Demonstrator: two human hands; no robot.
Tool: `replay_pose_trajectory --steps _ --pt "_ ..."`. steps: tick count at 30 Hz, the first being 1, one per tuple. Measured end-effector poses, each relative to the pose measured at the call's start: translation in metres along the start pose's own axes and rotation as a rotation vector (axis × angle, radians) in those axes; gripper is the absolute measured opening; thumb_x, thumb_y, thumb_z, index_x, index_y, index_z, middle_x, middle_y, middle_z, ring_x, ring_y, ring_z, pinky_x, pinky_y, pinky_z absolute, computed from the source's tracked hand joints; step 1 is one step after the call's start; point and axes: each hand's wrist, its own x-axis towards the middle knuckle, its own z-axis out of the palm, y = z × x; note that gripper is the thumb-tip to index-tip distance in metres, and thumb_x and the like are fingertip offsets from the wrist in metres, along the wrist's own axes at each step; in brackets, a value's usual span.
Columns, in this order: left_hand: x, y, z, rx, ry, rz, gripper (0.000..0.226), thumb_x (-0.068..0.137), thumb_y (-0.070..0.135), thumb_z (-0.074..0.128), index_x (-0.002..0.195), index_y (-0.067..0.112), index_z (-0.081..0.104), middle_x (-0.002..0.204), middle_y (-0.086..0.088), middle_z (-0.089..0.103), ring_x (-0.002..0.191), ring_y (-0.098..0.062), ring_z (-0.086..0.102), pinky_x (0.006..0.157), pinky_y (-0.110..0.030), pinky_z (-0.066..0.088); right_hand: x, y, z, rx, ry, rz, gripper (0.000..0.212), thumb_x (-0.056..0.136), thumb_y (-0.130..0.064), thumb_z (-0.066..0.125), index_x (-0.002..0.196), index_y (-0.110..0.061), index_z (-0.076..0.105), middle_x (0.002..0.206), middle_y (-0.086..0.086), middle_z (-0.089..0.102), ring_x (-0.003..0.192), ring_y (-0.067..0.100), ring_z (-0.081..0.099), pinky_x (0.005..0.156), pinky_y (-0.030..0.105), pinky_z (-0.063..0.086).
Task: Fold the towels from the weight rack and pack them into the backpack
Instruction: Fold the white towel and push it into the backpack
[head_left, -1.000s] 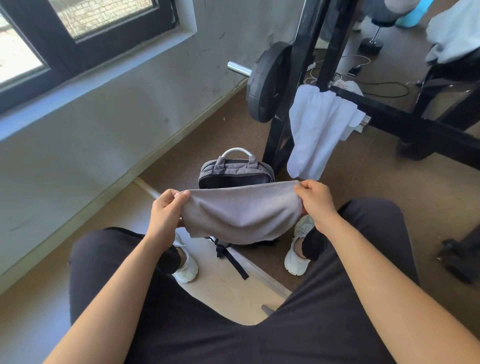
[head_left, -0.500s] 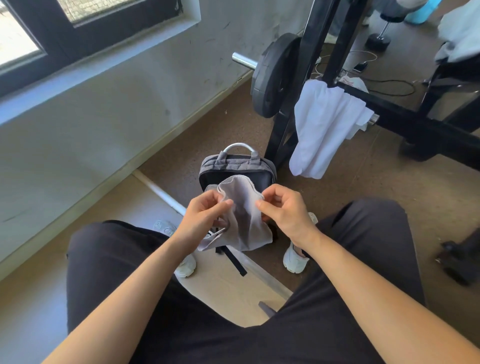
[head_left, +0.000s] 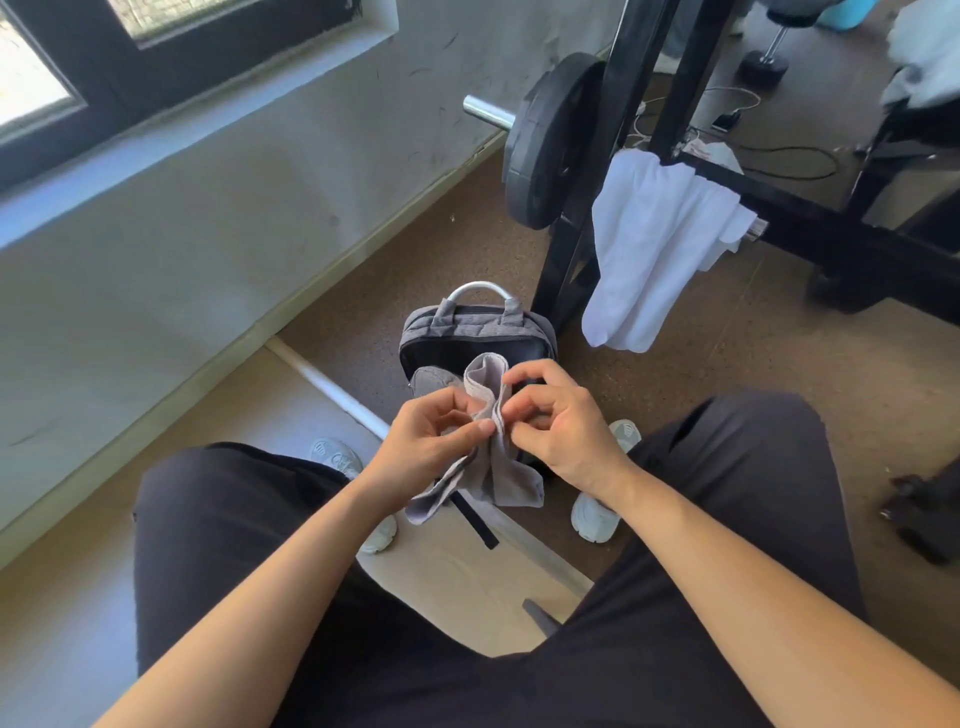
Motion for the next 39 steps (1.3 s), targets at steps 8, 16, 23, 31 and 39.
replay_pose_trajectory --steps 8,16,23,31,39 --pt "0.0 0.003 -0.001 -0.018 -0.077 0.024 0.003 0.089 0.015 0.075 0.092 0.015 0.073 0.091 -0.006 0.077 0.086 -0.018 0.071 0.08 -0.028 0.057 -0.002 -0.011 -0.005 -0.082 -0.205 0.003 0.049 0.088 -0.008 0.072 0.133 -0.025 0.06 0.118 -0.011 0.067 0.105 0.003 0.066 0.087 0.018 0.056" --pt "0.007 -0.017 -0.01 0.086 -0.132 -0.043 0.019 0.087 0.018 0.07 0.106 0.012 0.07 0.095 -0.003 0.072 0.086 -0.016 0.066 0.077 -0.029 0.052 0.0 -0.009 -0.021 -0.117 -0.054 0.056 0.007 0.093 -0.015 0.071 0.099 -0.015 0.073 0.071 -0.003 0.069 0.055 0.015 0.067 0.059 0.027 0.058" --pt "0.011 -0.024 0.013 0.361 0.015 0.038 0.018 0.083 0.049 0.074 0.093 0.035 0.07 0.081 0.008 0.072 0.076 -0.012 0.069 0.071 -0.037 0.058 -0.001 -0.014 -0.025 -0.135 0.025 0.013 0.007 0.091 -0.014 0.073 0.097 -0.012 0.074 0.074 0.002 0.071 0.05 0.015 0.064 0.052 0.016 0.05" --pt "0.02 -0.027 0.024 0.718 0.17 0.11 0.02 0.076 0.025 0.055 0.063 0.037 0.045 0.054 0.013 0.05 0.055 -0.009 0.047 0.055 -0.032 0.043 -0.003 -0.015 -0.024 -0.118 0.051 -0.008 0.007 0.089 -0.012 0.075 0.097 -0.012 0.075 0.074 0.002 0.072 0.052 0.014 0.065 0.051 0.016 0.05" --pt "0.027 -0.062 -0.009 0.697 -0.001 -0.292 0.011 0.066 0.019 0.051 0.058 0.025 0.055 0.064 -0.004 0.066 0.075 -0.034 0.066 0.066 -0.045 0.055 0.003 -0.006 -0.043 0.026 0.114 -0.032 0.009 0.09 -0.004 0.07 0.099 -0.008 0.071 0.083 0.001 0.069 0.067 0.019 0.069 0.066 0.034 0.059"
